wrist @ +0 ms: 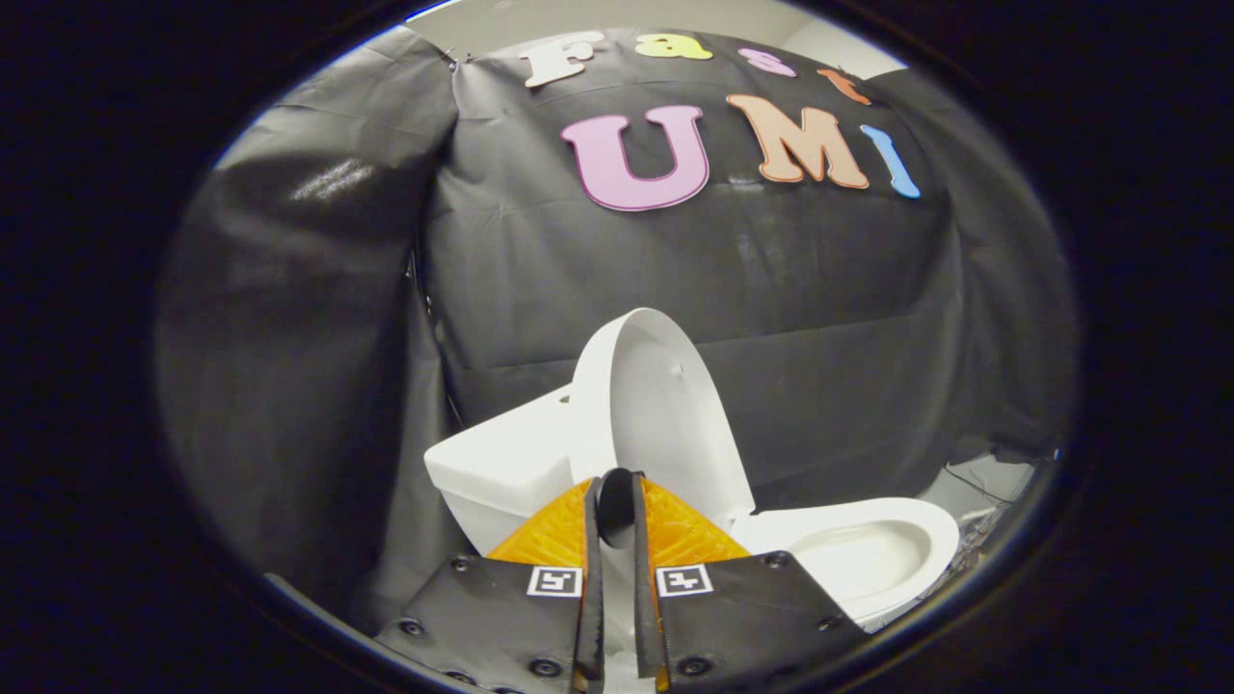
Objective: Open the toilet lid.
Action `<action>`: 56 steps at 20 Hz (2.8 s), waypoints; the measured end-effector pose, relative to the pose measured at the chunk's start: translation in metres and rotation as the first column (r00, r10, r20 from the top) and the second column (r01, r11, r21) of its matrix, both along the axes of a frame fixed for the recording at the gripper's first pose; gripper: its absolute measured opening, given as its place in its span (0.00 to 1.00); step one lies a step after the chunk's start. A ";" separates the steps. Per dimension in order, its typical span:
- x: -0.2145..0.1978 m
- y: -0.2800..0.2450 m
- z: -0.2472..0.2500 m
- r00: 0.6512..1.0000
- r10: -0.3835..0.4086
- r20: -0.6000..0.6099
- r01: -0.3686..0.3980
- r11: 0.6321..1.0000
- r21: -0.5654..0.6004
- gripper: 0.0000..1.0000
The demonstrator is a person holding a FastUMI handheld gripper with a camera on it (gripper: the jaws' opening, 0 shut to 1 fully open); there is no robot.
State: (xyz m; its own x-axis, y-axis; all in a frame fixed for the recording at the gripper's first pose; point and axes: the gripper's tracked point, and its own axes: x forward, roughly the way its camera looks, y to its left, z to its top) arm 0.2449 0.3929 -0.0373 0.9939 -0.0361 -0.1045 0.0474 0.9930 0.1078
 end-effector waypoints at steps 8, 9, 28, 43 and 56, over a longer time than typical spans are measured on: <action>0.003 0.003 -0.001 1.000 -0.004 -0.005 0.004 1.000 -0.011 0.14; 0.004 0.003 0.004 1.000 -0.001 0.009 0.001 1.000 0.010 0.21; -0.037 -0.172 0.126 0.967 -0.017 0.253 0.032 0.998 -0.057 0.78; -0.128 -0.383 0.046 0.991 -0.061 0.123 0.081 0.982 -0.171 0.78; -0.171 -0.405 0.017 1.000 0.022 -0.006 -0.023 0.979 -0.202 0.79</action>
